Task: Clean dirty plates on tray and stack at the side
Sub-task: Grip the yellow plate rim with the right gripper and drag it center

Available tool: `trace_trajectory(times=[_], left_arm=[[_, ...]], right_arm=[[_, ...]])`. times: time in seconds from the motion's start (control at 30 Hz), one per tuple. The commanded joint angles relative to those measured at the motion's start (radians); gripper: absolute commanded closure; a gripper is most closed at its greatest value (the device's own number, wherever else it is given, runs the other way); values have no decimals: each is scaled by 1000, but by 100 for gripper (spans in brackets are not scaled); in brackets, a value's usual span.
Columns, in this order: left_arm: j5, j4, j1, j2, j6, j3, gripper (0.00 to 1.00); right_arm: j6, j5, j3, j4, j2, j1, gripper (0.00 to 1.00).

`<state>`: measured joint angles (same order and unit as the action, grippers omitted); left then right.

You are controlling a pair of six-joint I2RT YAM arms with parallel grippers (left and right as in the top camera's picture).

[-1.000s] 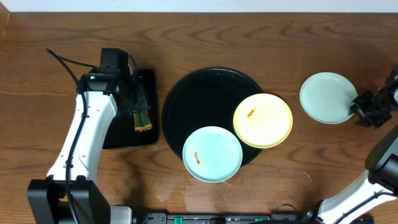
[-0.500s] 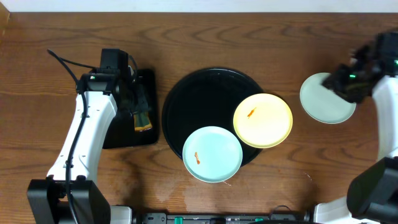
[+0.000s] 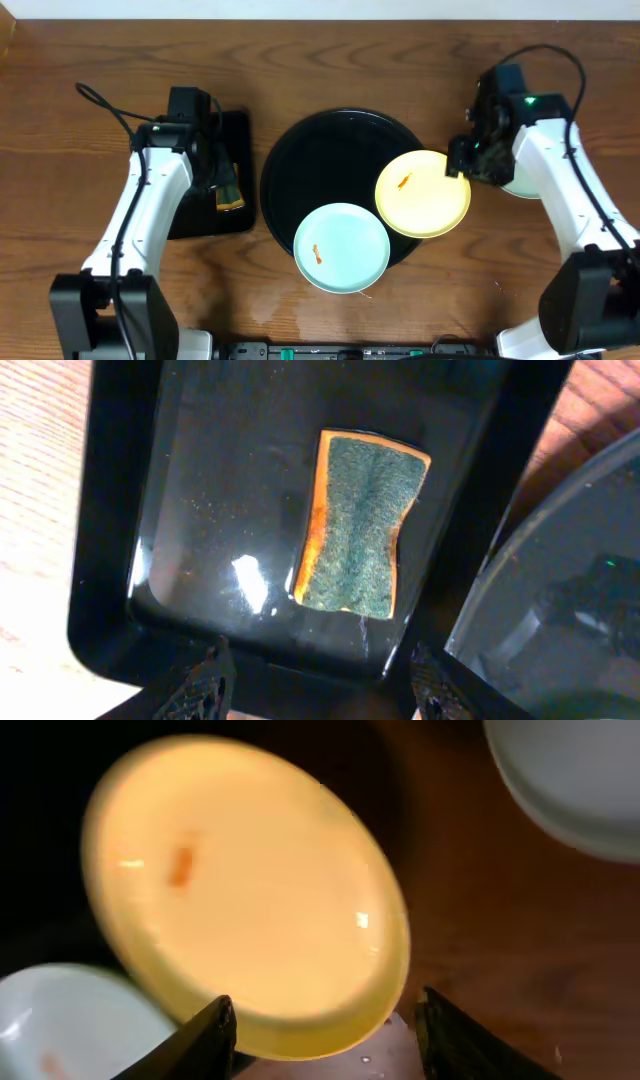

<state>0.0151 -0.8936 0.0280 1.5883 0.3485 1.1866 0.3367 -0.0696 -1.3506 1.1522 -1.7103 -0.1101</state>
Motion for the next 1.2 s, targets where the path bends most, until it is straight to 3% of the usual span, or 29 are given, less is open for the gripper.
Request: trace_trajectory(times=[0.0, 0.1, 0.2, 0.3, 0.63, 0.87, 1.03, 1.17], left_arm=[[27, 4, -5, 13, 19, -9, 41], [27, 7, -5, 13, 10, -9, 41], [27, 9, -5, 13, 7, -9, 41], [27, 9, -5, 13, 7, -9, 41], [27, 8, -5, 13, 7, -9, 41], [27, 8, -5, 13, 8, -9, 41], [27, 9, -5, 13, 8, -9, 41], [26, 8, -5, 13, 8, -9, 41]], right_arm=[[93, 57, 109, -44, -16, 0, 46], [93, -11, 193, -118, -16, 6, 47], [97, -14, 251, -183, -16, 6, 61], [92, 2, 256, -216, -16, 6, 99], [-77, -9, 252, -443, -10, 3, 99], [-269, -176, 252, -676, -10, -47, 99], [-270, -163, 252, -735, -12, -102, 99], [-161, -88, 252, -725, -47, -129, 99]])
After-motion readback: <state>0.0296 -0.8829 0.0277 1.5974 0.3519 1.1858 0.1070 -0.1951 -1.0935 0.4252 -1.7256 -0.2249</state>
